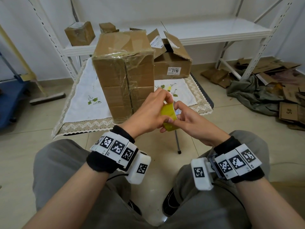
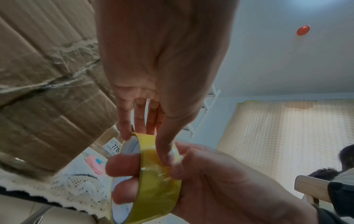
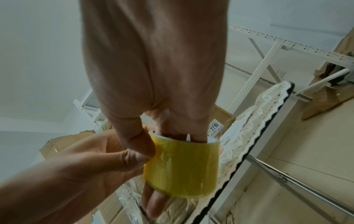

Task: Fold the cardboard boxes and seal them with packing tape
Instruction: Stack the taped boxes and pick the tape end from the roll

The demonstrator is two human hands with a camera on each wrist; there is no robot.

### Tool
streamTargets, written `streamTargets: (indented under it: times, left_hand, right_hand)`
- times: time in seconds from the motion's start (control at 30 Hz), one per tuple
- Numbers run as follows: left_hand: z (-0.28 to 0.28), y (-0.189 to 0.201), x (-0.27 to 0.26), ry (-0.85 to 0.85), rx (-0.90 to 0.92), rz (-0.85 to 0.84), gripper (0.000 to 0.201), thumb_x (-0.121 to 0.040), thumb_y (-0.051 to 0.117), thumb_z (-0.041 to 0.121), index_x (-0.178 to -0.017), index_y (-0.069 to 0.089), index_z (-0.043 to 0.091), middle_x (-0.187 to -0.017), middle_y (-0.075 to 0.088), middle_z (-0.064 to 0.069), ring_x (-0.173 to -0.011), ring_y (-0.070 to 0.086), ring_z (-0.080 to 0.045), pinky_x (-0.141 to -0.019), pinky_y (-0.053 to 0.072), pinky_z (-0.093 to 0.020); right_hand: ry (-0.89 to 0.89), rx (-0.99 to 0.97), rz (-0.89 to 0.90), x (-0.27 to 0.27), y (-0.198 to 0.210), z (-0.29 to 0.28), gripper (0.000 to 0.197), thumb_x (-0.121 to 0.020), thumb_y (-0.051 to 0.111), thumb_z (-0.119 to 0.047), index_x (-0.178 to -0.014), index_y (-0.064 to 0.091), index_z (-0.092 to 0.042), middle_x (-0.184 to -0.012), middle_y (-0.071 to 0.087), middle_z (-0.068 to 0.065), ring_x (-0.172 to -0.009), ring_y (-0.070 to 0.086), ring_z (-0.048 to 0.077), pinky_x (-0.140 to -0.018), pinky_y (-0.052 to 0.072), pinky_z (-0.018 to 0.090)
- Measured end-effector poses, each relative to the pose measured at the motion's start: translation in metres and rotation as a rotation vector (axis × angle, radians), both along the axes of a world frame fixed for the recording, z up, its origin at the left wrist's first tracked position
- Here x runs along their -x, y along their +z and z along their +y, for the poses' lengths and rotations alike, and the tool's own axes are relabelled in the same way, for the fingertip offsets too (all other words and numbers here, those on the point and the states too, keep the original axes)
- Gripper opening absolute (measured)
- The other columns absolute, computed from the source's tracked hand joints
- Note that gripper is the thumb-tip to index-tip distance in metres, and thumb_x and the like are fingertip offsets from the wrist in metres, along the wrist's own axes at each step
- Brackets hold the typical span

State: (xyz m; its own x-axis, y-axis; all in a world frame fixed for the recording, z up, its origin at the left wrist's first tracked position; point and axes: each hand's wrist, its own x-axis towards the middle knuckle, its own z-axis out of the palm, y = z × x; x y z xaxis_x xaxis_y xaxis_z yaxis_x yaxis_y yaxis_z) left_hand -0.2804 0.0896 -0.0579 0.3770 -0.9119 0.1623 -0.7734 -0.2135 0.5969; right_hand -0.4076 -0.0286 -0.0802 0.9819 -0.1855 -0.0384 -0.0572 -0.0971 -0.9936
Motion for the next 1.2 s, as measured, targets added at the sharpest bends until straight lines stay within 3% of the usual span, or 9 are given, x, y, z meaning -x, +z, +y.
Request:
streamTargets:
  times: [0.2, 0.37, 0.57, 0.67, 0.77, 0.93, 1.07, 1.2]
  left_hand:
    - [0.001, -0.001, 0.001, -0.074, -0.074, -0.040, 0.042, -0.091, 0.067, 0.012, -0.124, 0.042, 0.016, -0.126, 0.036, 0.005, -0.112, 0.036, -0.016, -0.087, 0.032, -0.025]
    - [0.000, -0.003, -0.005, -0.106, -0.147, 0.014, 0.041, -0.092, 0.066, 0.014, -0.123, 0.040, 0.019, -0.127, 0.035, 0.005, -0.114, 0.036, -0.019, -0.091, 0.043, -0.034]
    - [0.004, -0.005, -0.013, -0.153, -0.154, 0.084, 0.030, -0.093, 0.064, 0.014, -0.110, 0.041, 0.020, -0.121, 0.038, 0.003, -0.114, 0.037, -0.024, -0.093, 0.047, -0.044]
    - [0.005, -0.009, -0.012, -0.109, -0.082, 0.119, 0.036, -0.091, 0.068, 0.014, -0.115, 0.042, 0.021, -0.125, 0.039, 0.004, -0.116, 0.038, -0.023, -0.090, 0.049, -0.041]
    - [0.005, -0.012, -0.013, -0.076, -0.042, 0.131, 0.044, -0.089, 0.071, 0.016, -0.123, 0.042, 0.019, -0.128, 0.040, 0.005, -0.116, 0.040, -0.020, -0.088, 0.050, -0.033]
    - [0.005, -0.017, -0.009, -0.070, -0.039, 0.126, 0.043, -0.090, 0.071, 0.016, -0.121, 0.042, 0.018, -0.126, 0.039, 0.004, -0.116, 0.038, -0.019, -0.084, 0.048, -0.030]
    - [0.005, -0.016, -0.007, -0.099, -0.059, 0.079, 0.041, -0.093, 0.066, 0.017, -0.124, 0.040, 0.019, -0.128, 0.036, 0.003, -0.116, 0.036, -0.019, -0.090, 0.041, -0.032]
    - [0.003, -0.011, -0.005, -0.129, -0.074, 0.052, 0.039, -0.094, 0.064, 0.017, -0.124, 0.040, 0.019, -0.128, 0.035, 0.004, -0.115, 0.034, -0.019, -0.090, 0.038, -0.031]
  right_hand:
    - [-0.021, -0.013, 0.008, 0.003, -0.001, -0.001, 0.025, -0.103, 0.050, -0.007, -0.117, 0.033, 0.003, -0.096, 0.075, 0.023, -0.098, 0.073, 0.033, -0.102, 0.052, 0.038]
    - [0.008, -0.031, 0.011, 0.006, 0.002, 0.000, 0.014, -0.102, 0.050, -0.007, -0.108, 0.037, -0.008, -0.095, 0.076, 0.018, -0.098, 0.073, 0.034, -0.089, 0.056, 0.032]
    - [0.024, -0.022, 0.009, 0.006, -0.001, 0.002, 0.016, -0.102, 0.045, 0.003, -0.106, 0.037, -0.011, -0.096, 0.076, 0.019, -0.099, 0.073, 0.030, -0.096, 0.053, 0.036]
    - [0.022, -0.012, 0.006, 0.003, 0.001, 0.001, 0.014, -0.102, 0.048, -0.004, -0.106, 0.038, -0.012, -0.094, 0.077, 0.015, -0.098, 0.074, 0.030, -0.096, 0.054, 0.035]
    - [0.025, 0.011, 0.020, 0.002, 0.001, 0.001, 0.017, -0.102, 0.050, -0.010, -0.113, 0.038, -0.004, -0.097, 0.077, 0.016, -0.099, 0.074, 0.032, -0.099, 0.054, 0.041]
    - [0.016, 0.040, 0.051, 0.001, -0.004, 0.001, 0.028, -0.103, 0.051, -0.012, -0.119, 0.034, 0.004, -0.098, 0.076, 0.020, -0.099, 0.074, 0.030, -0.103, 0.051, 0.047]
    - [0.011, 0.022, 0.037, 0.004, -0.004, 0.000, 0.016, -0.103, 0.049, -0.008, -0.112, 0.037, -0.006, -0.097, 0.075, 0.022, -0.099, 0.074, 0.031, -0.103, 0.050, 0.050]
    - [0.007, 0.011, 0.006, 0.008, -0.002, -0.001, 0.016, -0.102, 0.050, -0.010, -0.111, 0.036, -0.008, -0.097, 0.075, 0.022, -0.099, 0.074, 0.031, -0.101, 0.052, 0.045]
